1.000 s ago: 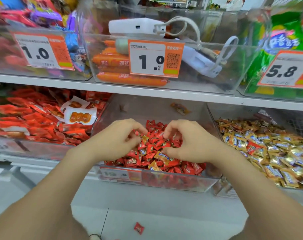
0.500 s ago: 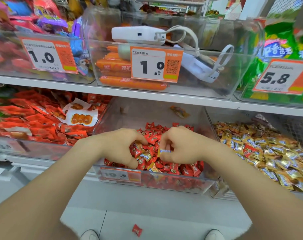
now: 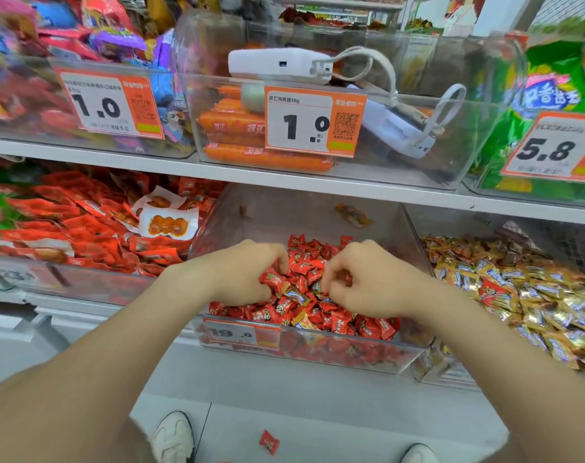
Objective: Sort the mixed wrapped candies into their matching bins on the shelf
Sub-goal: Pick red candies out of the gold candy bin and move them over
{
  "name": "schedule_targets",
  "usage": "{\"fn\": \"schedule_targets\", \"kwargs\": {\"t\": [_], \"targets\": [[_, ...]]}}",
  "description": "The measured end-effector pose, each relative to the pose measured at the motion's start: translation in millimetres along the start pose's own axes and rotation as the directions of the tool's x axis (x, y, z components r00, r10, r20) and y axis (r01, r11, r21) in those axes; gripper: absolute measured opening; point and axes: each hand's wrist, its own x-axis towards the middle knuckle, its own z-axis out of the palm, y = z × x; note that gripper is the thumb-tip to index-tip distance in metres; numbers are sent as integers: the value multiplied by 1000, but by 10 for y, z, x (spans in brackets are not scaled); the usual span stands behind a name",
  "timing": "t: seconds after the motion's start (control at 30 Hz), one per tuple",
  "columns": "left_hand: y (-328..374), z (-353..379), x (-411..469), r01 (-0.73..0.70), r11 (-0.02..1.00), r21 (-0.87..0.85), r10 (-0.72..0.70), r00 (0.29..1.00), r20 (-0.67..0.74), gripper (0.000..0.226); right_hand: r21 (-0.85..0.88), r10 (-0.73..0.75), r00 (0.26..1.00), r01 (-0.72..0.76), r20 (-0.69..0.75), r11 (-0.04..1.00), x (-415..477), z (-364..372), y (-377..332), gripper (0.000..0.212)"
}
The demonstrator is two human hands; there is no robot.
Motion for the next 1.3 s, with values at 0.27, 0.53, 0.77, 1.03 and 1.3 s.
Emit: {"fn": "schedule_targets", "kwargs": {"t": [0.27, 0.53, 0.77, 1.03, 1.3], "targets": [[-48, -45, -84, -38, 998, -47, 35, 998, -59, 27, -107, 30, 999, -33, -25, 994, 100, 190, 51, 13], [-108, -49, -58, -22, 981, -191, 6, 997, -82, 22, -7, 21, 1000, -21, 1, 1000, 111, 185, 127, 11], [-131, -118, -101, -21, 969, -248, 4, 997, -71, 18, 105, 122, 985, -109, -121, 988, 66, 2, 29, 31], [-78, -59, -68, 7, 981, -192, -18, 998, -58, 18, 211, 53, 986, -18, -159, 977, 12, 19, -60, 32], [7, 113, 64, -192, 981, 27, 192, 981, 16, 36, 454, 187, 981, -143, -52, 879, -37, -79, -64, 64]]}}
